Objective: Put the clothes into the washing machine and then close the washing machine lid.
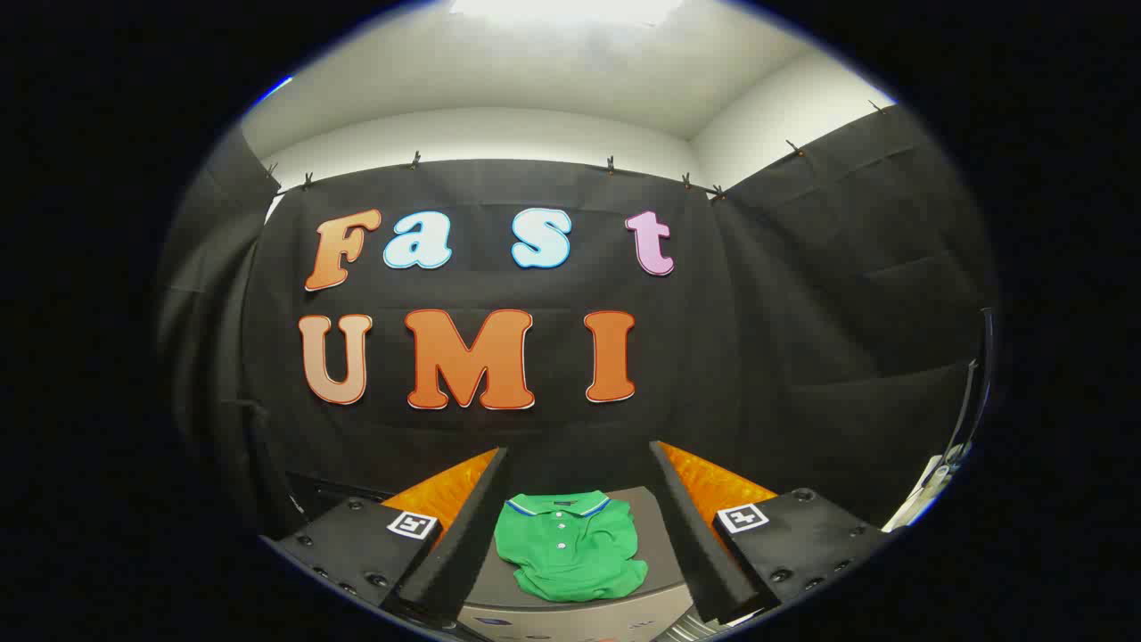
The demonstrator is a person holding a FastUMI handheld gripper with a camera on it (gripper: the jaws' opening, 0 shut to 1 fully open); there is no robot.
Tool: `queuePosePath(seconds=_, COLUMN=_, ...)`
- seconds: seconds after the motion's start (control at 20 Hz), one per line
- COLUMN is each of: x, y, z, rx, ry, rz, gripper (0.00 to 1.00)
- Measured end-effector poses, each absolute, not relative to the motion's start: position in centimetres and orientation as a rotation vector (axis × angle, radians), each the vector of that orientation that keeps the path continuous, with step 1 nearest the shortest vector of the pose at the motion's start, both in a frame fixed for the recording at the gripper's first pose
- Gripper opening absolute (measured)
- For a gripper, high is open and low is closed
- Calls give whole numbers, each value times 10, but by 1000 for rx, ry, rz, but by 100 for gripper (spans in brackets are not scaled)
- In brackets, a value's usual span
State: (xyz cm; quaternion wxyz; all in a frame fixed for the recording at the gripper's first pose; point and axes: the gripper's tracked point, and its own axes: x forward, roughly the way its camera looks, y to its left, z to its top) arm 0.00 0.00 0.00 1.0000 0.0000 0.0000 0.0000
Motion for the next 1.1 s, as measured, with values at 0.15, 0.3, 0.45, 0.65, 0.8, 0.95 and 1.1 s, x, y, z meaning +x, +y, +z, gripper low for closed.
queuePosePath(seconds=0.15, x=-2, y=-4, z=-1, rx=4, ry=2, rz=-2, gripper=98)
queuePosePath(seconds=0.3, x=-4, y=-8, z=-1, rx=8, ry=2, rz=-7, gripper=98)
queuePosePath(seconds=0.45, x=-6, y=-9, z=-1, rx=9, ry=3, rz=-11, gripper=98)
queuePosePath(seconds=0.65, x=-8, y=-5, z=1, rx=17, ry=-3, rz=-2, gripper=98)
queuePosePath(seconds=0.8, x=-8, y=-4, z=4, rx=12, ry=-13, rz=-2, gripper=98)
queuePosePath(seconds=0.95, x=-10, y=-3, z=4, rx=17, ry=-15, rz=0, gripper=98)
queuePosePath(seconds=1.1, x=-8, y=-3, z=3, rx=19, ry=-11, rz=-2, gripper=98)
